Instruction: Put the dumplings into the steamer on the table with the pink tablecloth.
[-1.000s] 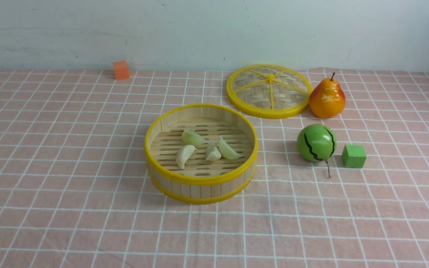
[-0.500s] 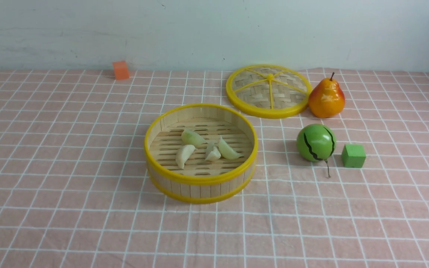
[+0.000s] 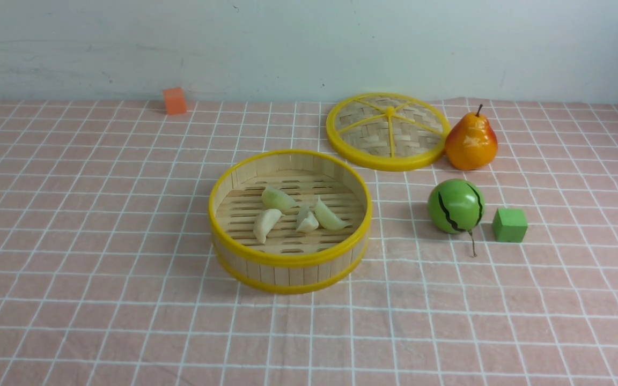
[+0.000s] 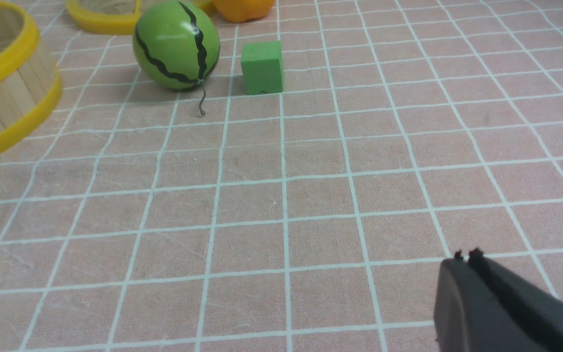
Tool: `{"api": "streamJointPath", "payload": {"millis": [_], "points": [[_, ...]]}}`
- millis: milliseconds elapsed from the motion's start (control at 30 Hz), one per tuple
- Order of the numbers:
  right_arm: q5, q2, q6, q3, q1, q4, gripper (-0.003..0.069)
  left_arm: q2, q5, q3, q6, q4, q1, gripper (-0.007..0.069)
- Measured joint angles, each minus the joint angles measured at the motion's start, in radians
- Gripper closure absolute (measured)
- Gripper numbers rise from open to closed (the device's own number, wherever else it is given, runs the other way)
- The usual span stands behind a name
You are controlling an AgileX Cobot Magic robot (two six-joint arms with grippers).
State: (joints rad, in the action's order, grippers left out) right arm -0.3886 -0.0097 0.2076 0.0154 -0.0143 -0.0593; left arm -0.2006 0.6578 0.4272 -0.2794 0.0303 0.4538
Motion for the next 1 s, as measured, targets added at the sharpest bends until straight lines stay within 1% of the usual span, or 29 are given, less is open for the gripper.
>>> {"api": "streamJointPath", "payload": {"millis": [1000], "points": [[-0.001, 0.000, 0.003, 0.000, 0.000, 0.001, 0.0648, 0.000, 0.000, -0.001, 0.000, 0.000, 0.000, 0.0515]]}}
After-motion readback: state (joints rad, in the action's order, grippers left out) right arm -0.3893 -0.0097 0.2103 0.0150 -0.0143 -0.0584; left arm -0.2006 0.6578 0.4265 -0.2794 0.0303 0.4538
